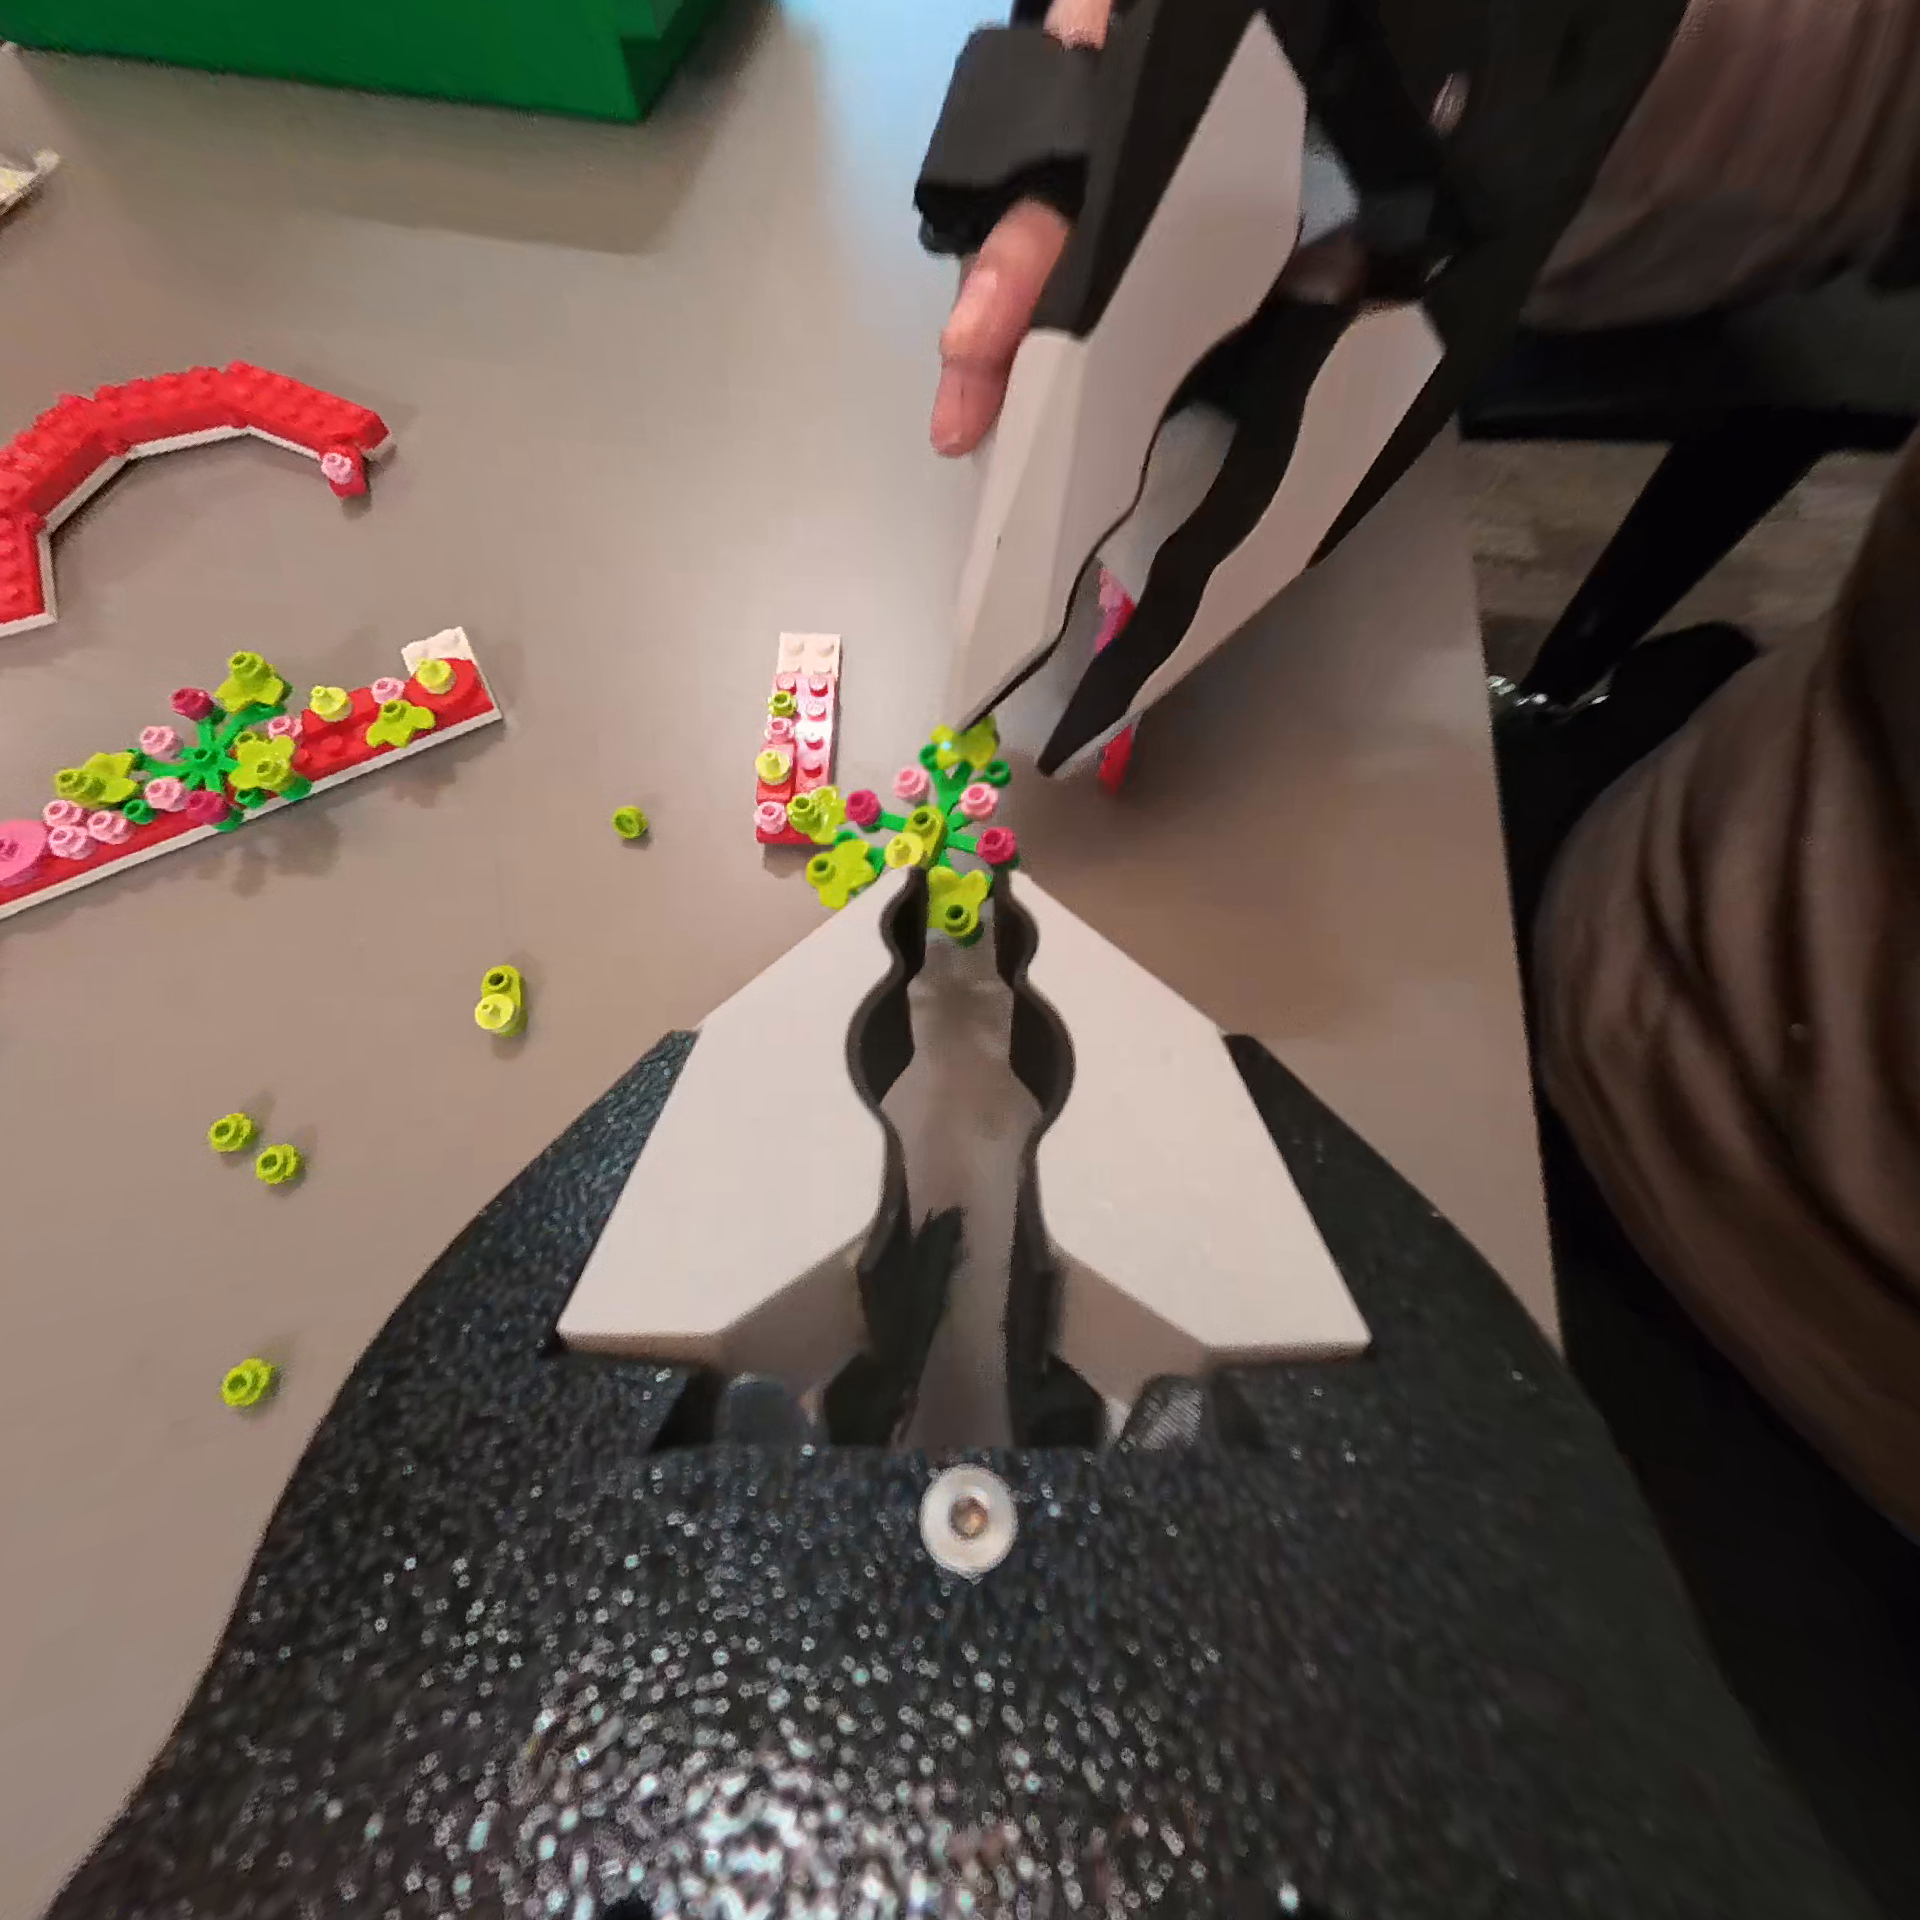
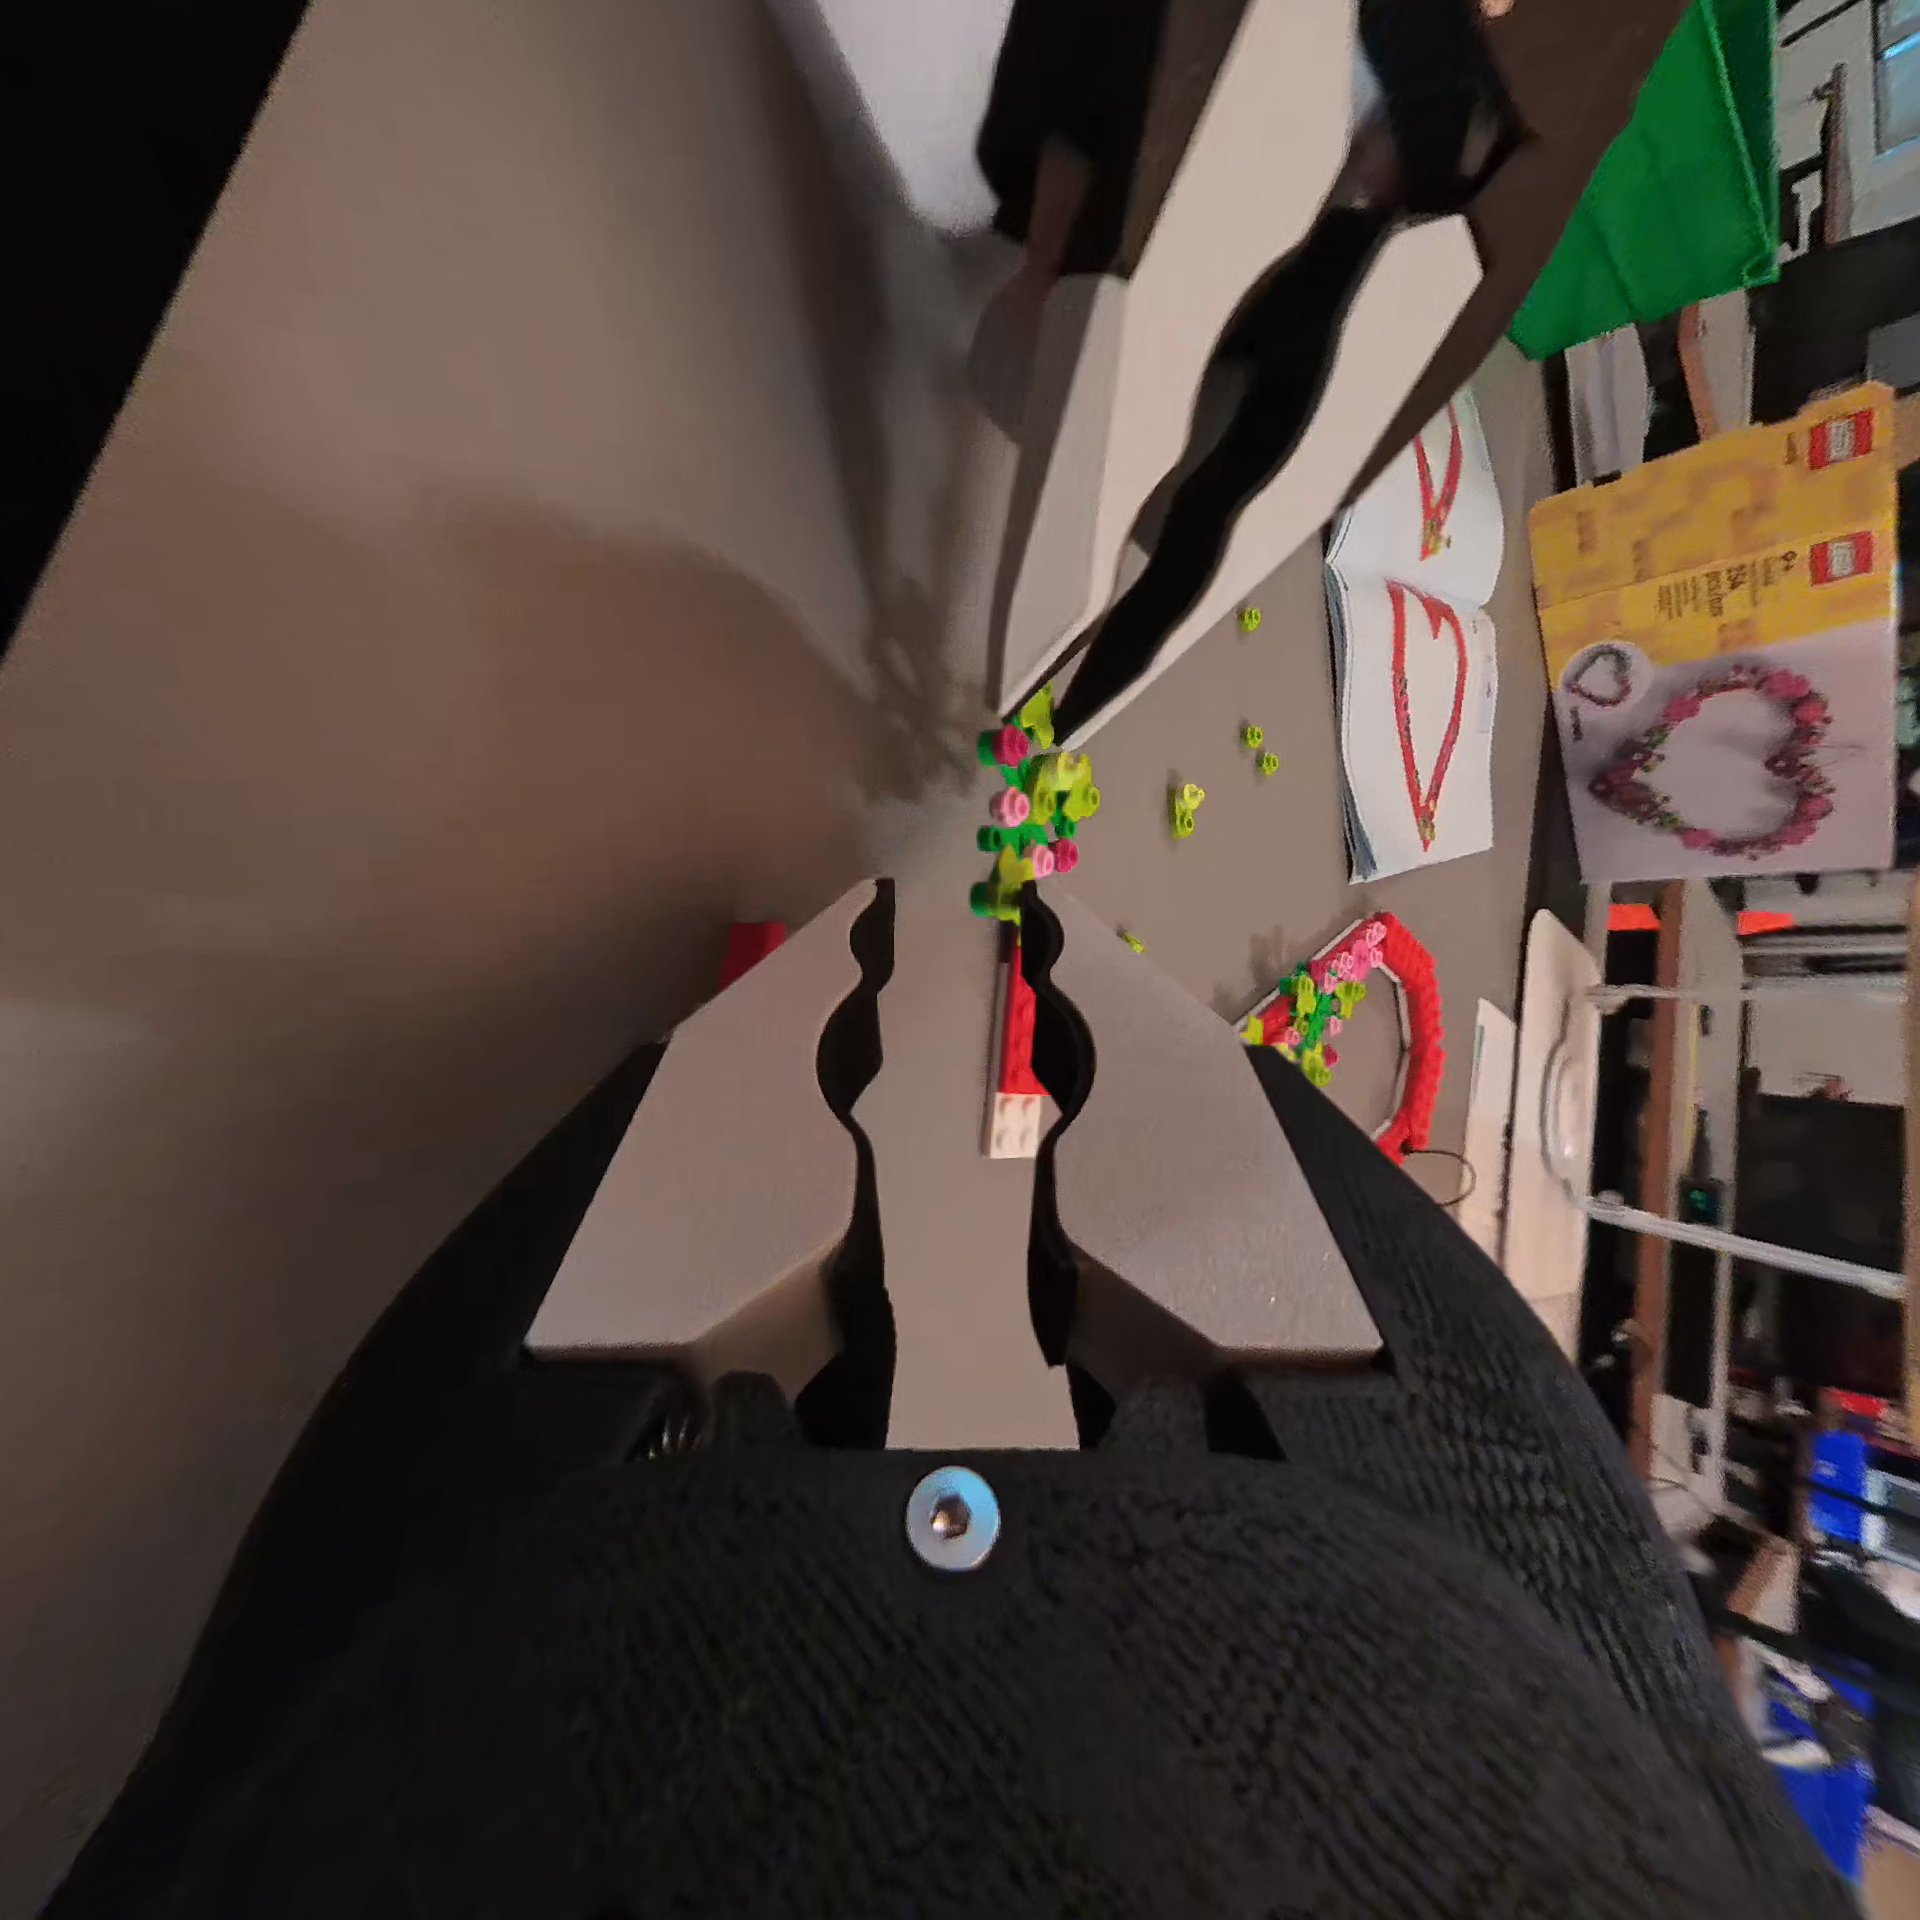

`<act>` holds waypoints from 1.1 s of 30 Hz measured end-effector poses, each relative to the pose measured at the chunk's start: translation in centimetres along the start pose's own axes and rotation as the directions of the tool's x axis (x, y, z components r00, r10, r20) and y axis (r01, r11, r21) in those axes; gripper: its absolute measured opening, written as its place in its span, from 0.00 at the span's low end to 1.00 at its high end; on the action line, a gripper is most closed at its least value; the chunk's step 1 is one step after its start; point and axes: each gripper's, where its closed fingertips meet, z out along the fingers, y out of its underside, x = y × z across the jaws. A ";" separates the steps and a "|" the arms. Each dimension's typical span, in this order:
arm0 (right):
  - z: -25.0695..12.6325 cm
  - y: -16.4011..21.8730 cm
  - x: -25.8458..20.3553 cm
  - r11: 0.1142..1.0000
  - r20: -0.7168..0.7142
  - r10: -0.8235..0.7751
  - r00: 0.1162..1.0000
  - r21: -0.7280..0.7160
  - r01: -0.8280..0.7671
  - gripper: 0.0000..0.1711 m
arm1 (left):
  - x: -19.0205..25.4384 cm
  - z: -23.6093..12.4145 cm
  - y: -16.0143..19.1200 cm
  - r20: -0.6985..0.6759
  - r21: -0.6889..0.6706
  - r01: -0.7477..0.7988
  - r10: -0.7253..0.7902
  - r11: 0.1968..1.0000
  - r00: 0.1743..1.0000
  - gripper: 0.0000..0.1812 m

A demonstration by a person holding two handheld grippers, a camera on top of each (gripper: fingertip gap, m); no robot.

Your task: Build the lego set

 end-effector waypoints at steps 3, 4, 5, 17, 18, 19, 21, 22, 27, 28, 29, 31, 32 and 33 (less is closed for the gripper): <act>0.2 0.0 0.3 0.997 -0.034 -0.069 0.997 -0.017 0.069 0.07 | 0.2 -0.3 -0.4 -0.031 0.027 0.029 -0.029 0.999 0.999 0.05; 0.2 0.0 0.5 0.997 -0.051 -0.077 0.996 -0.020 0.076 0.05 | 0.3 -0.4 -0.4 -0.038 0.030 0.032 -0.031 0.999 0.999 0.05; 0.2 0.0 0.7 0.997 -0.061 -0.073 0.995 -0.022 0.072 0.05 | 0.3 -0.4 -0.5 -0.034 0.036 0.031 -0.030 0.999 0.999 0.05; -2.3 -1.3 0.4 0.839 0.278 0.400 0.873 0.274 -0.471 0.04 | 1.5 1.1 -2.4 0.127 0.080 -0.381 0.370 0.921 0.920 0.16; -2.5 -1.5 0.3 0.828 0.300 0.403 0.865 0.282 -0.484 0.04 | 1.6 1.1 -2.6 0.130 0.094 -0.395 0.382 0.914 0.915 0.12; -2.6 -1.6 0.2 0.819 0.316 0.406 0.858 0.290 -0.495 0.04 | 1.7 1.0 -2.9 0.135 0.106 -0.408 0.393 0.907 0.910 0.09; -2.8 -1.8 0.1 0.809 0.339 0.407 0.848 0.298 -0.507 0.04 | 1.9 1.1 -3.0 0.134 0.113 -0.423 0.408 0.899 0.903 0.05; -2.8 -1.7 0.2 0.805 0.341 0.412 0.845 0.298 -0.513 0.04 | 1.8 1.2 -2.9 0.136 0.103 -0.423 0.409 0.900 0.903 0.05; -3.2 -0.7 0.2 0.788 0.360 0.456 0.814 0.261 -0.557 0.22 | 1.1 2.2 -1.8 0.123 0.017 -0.314 0.310 0.949 0.943 0.03; -3.1 -0.3 -0.2 0.793 0.367 0.462 0.807 0.236 -0.562 0.25 | 1.1 2.4 -1.5 0.110 0.005 -0.285 0.282 0.959 0.953 0.03; -3.1 0.2 -0.7 0.803 0.367 0.462 0.807 0.214 -0.557 0.27 | 1.2 2.7 -1.3 0.098 -0.001 -0.258 0.256 0.966 0.962 0.03; -2.7 0.8 -1.7 0.822 0.362 0.450 0.817 0.190 -0.537 0.27 | 1.3 3.1 -0.8 0.070 -0.021 -0.209 0.210 0.978 0.975 0.03; -2.5 1.1 -2.1 0.830 0.354 0.446 0.822 0.180 -0.528 0.26 | 1.3 3.3 -0.6 0.057 -0.034 -0.187 0.189 0.982 0.980 0.04; -2.2 1.5 -2.4 0.838 0.345 0.444 0.827 0.167 -0.519 0.25 | 1.2 3.5 -0.4 0.047 -0.044 -0.166 0.168 0.985 0.985 0.04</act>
